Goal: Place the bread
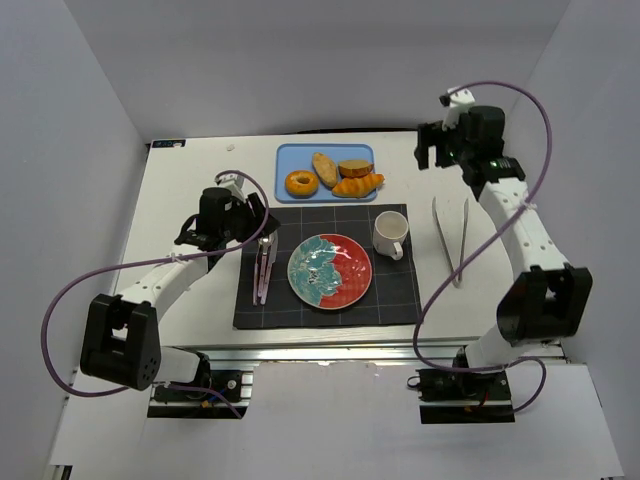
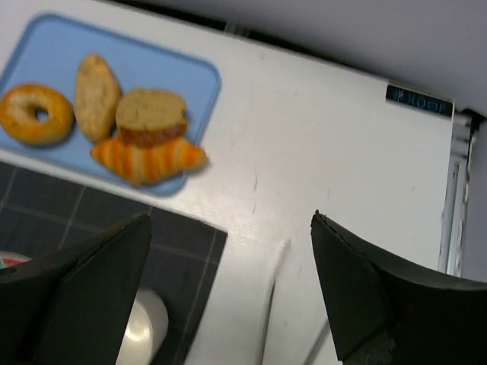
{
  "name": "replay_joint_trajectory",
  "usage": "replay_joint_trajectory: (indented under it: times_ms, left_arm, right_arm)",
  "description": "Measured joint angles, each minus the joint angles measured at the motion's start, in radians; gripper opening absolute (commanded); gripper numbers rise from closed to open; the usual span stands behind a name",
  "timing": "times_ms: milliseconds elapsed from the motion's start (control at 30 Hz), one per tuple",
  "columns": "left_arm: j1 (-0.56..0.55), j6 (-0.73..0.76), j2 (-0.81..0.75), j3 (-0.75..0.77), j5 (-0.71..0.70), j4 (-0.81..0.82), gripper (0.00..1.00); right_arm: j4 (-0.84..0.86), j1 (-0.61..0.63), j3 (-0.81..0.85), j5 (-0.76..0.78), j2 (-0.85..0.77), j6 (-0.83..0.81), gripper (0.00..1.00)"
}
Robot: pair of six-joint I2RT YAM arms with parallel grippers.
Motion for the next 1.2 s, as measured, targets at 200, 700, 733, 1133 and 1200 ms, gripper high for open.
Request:
replay_joint_trajectory:
  times_ms: [200,700,733,1133,1200]
  left_arm:
    - [-0.007,-0.005,-0.002,0.000,-0.012,0.024,0.65]
    - [-0.007,-0.039,-0.051,-0.070,-0.027,0.074,0.63]
    - [-0.007,-0.040,-0.053,-0.077,-0.029,0.078,0.63]
    - [-0.007,-0.047,-0.081,-0.105,-0.041,0.087,0.63]
    - [-0.007,-0.047,-0.098,-0.111,-0.046,0.088,0.64]
  right_arm:
    - [-0.016,-0.198,-0.316,-0.250,-0.215,-0.198,0.80]
    - [-0.203,-0.416,-0.618,-0.339,-0.217,-0.348,0.89]
    - [-0.198,-0.410,-0.637,-0.323,-0.220,-0.341,0.89]
    - [-0.002,-0.269,-0.663,-0.008,0.019,-0.121,0.74]
    - [0.030,-0.257,-0.634,0.014,0.053,-0.091,0.59]
